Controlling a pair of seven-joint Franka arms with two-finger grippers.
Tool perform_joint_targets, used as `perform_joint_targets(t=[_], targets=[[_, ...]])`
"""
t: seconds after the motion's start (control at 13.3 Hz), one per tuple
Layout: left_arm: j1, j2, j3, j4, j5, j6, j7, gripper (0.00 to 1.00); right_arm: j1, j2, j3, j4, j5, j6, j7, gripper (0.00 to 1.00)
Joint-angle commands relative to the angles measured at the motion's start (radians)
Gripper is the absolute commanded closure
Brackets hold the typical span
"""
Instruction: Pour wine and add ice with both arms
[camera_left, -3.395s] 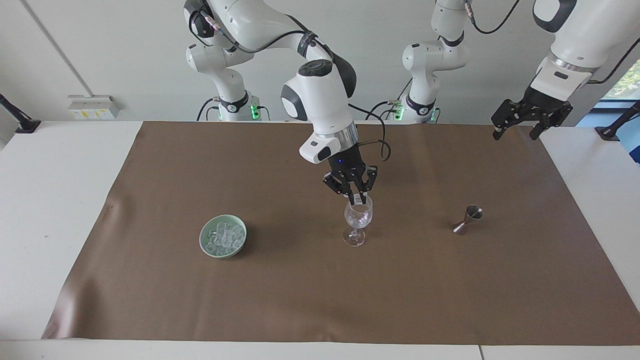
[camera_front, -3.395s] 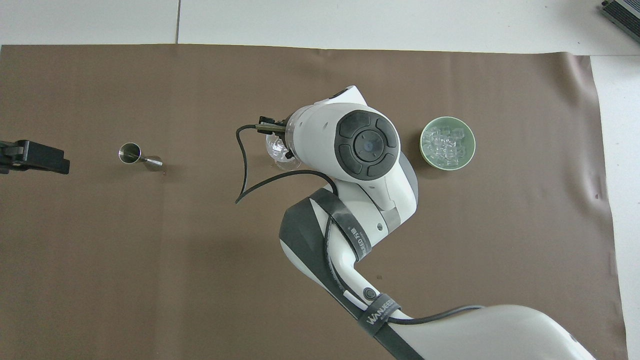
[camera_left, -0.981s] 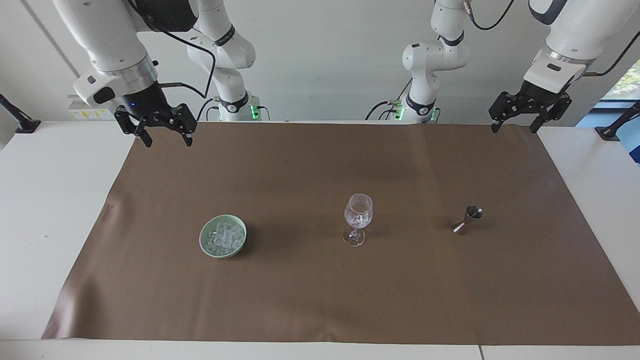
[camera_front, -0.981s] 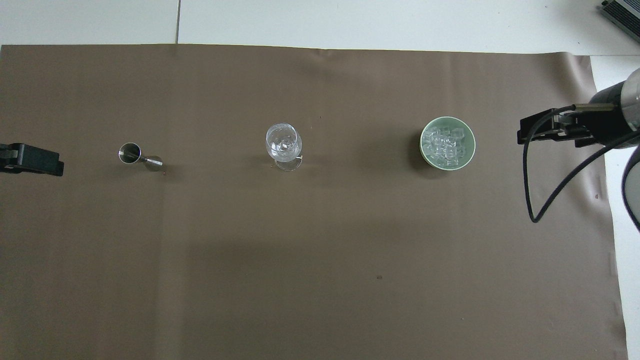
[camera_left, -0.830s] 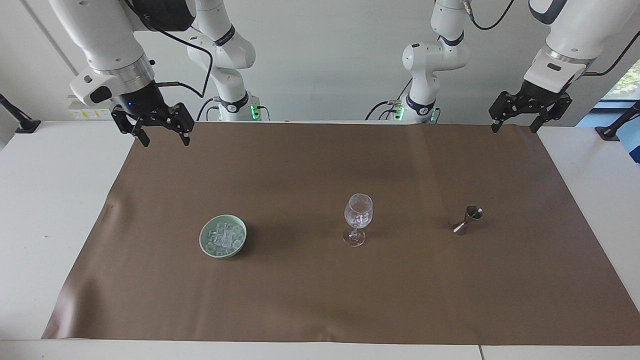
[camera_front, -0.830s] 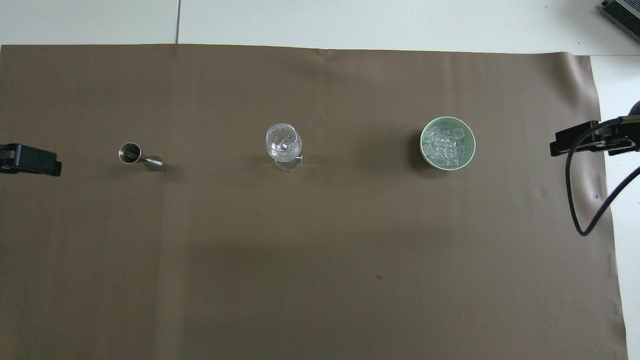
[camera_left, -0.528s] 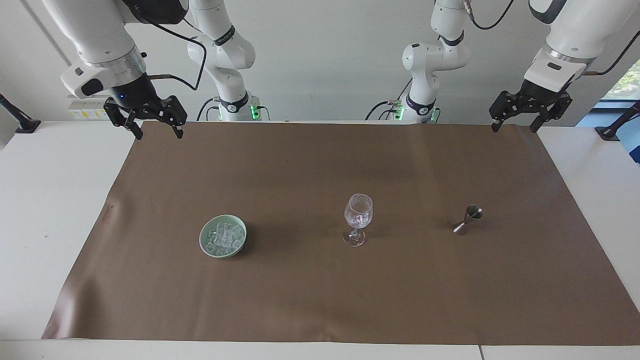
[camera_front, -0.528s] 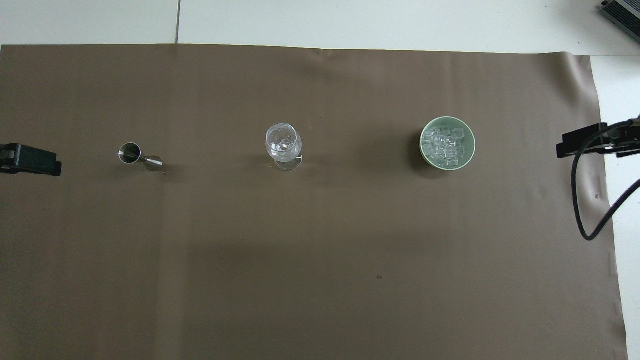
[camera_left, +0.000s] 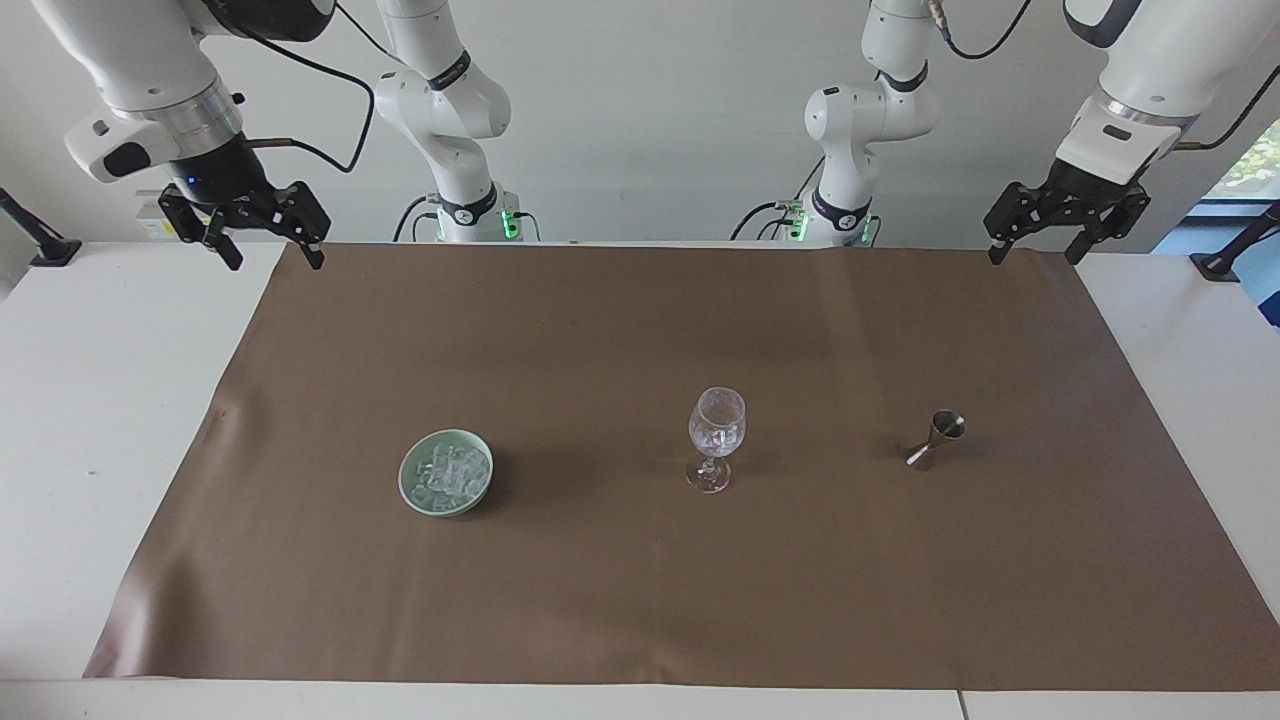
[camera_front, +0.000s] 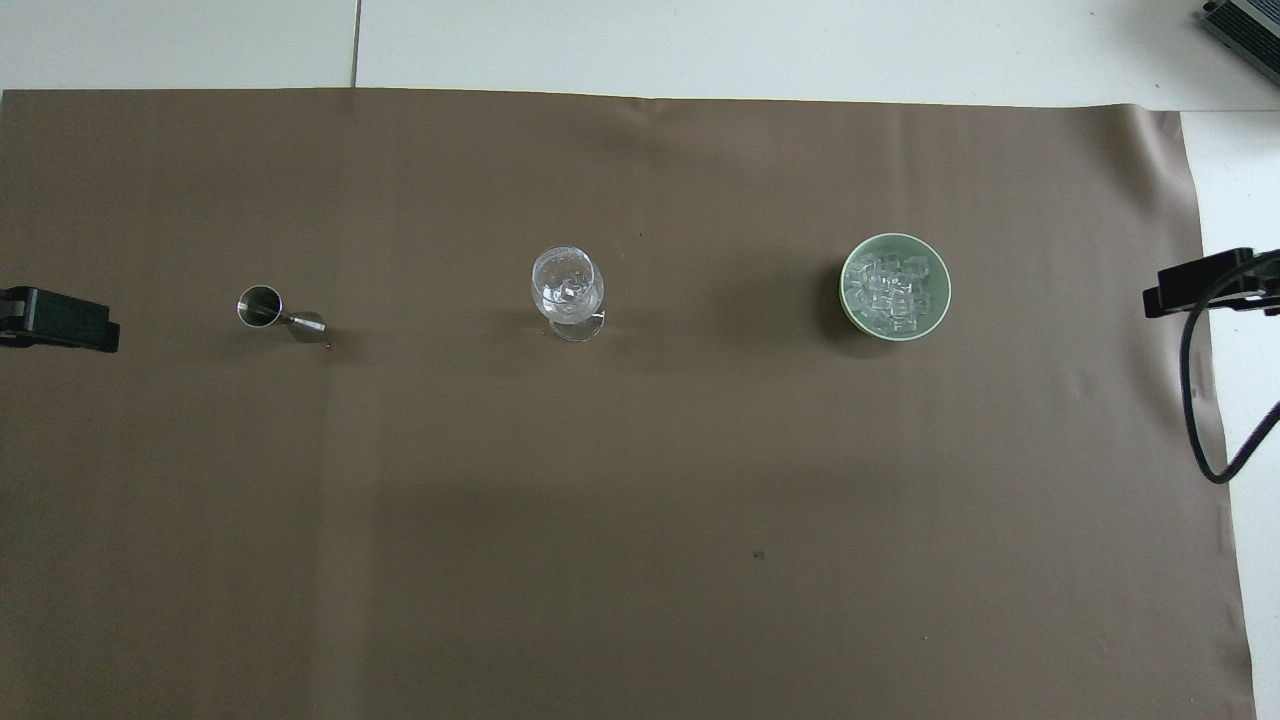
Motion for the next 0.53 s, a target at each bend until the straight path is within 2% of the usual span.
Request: perform_joint_targets(t=[0.0, 0.45], targets=[[0.009, -0.010, 0.001, 0.000, 0.012, -0.012, 0.007, 0.00, 0.003, -0.027, -0.003, -0.019, -0.005, -0.013, -0.021, 0.00], [0.009, -0.010, 0.002, 0.000, 0.012, -0.012, 0.005, 0.00, 0.002, -0.027, -0.009, -0.019, -0.002, 0.001, -0.006, 0.00]])
